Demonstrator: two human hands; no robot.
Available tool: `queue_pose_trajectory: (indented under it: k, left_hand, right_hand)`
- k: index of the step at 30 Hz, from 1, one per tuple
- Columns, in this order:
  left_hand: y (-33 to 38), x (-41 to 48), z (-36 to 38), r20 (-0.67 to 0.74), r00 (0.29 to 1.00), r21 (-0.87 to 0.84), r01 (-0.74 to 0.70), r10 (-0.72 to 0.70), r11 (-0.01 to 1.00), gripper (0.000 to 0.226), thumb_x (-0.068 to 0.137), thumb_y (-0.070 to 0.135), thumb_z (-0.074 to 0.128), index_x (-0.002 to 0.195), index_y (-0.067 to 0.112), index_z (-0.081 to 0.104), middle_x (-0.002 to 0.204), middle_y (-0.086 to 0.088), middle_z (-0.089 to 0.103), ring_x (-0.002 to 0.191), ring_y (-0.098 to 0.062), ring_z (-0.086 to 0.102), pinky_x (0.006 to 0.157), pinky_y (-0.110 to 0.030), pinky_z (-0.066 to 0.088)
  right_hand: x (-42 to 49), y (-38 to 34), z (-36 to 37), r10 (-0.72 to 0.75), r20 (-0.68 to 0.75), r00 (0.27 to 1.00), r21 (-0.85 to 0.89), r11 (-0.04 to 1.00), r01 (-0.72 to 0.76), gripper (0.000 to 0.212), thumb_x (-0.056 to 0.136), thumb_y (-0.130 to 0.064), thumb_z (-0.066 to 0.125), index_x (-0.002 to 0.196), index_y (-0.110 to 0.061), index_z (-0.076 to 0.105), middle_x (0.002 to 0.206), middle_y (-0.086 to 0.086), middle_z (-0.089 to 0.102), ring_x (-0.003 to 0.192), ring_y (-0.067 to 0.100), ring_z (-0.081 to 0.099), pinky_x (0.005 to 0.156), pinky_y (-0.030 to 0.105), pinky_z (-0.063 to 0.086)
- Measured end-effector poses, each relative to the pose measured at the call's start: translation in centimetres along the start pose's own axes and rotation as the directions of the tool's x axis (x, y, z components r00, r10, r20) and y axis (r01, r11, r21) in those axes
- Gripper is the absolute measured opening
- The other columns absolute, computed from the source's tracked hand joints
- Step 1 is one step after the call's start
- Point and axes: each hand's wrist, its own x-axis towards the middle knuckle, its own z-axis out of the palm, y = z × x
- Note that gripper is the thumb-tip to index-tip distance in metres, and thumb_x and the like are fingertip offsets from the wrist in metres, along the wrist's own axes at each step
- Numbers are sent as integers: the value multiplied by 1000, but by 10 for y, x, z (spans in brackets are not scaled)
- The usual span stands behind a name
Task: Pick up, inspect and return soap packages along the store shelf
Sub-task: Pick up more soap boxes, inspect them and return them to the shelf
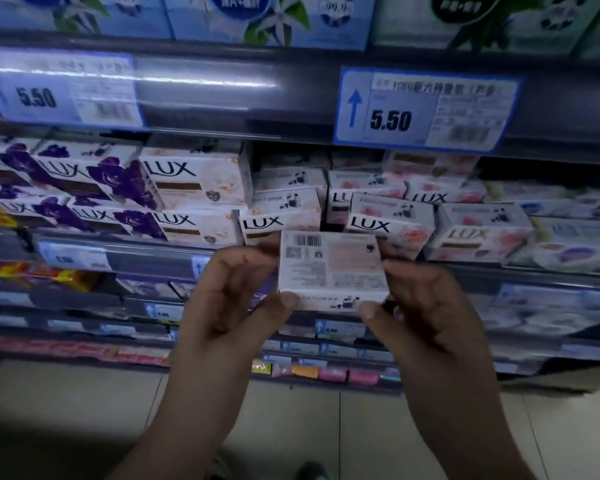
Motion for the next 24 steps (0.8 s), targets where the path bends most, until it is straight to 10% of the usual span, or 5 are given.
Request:
queue_pose_trajectory:
  k: [6,10,14,19,24]
  left_hand:
    - [3,1,-2,144,987,3,-79,78,997,21,82,-1,60,95,13,54,149,-4,56,142,-24,49,92,-26,52]
    - [3,3,-1,125,989,85,-93,82,992,29,87,7,65,114,10,55,147,-9,54,137,-32,51,86,-46,56]
    - [9,7,7,105,988,266,-141,117,953,48,88,17,75,134,29,62,143,0,60,124,-22,63,88,-25,58]
    - [9,13,22,-110,988,256,-82,113,963,32,84,29,79,116,27,74,98,0,80,88,-16,76,75,-24,61]
    - [6,13,27,-163,986,219,2,35,976,27,86,31,77,114,32,76,95,3,82,85,-13,77,73,-22,60]
  right_hand:
    - [2,0,-8,-73,107,992,95,994,63,41,86,26,61,107,-9,58,145,-15,60,139,3,50,99,26,55]
    - [6,-6,-14,-53,78,996,52,997,49,33,91,3,69,115,-18,62,134,-7,70,130,11,61,93,25,57]
    - [11,-10,-14,69,-74,995,7,998,-68,24,94,-40,60,110,-31,76,95,1,78,88,12,74,70,24,59]
    - [11,-8,-14,79,-5,997,-6,997,-79,35,86,-54,61,110,-36,77,65,-5,62,59,8,56,57,17,49]
    - [11,-11,-13,59,-76,995,15,998,-59,33,86,-44,65,117,-44,75,79,-7,73,63,10,63,62,23,57]
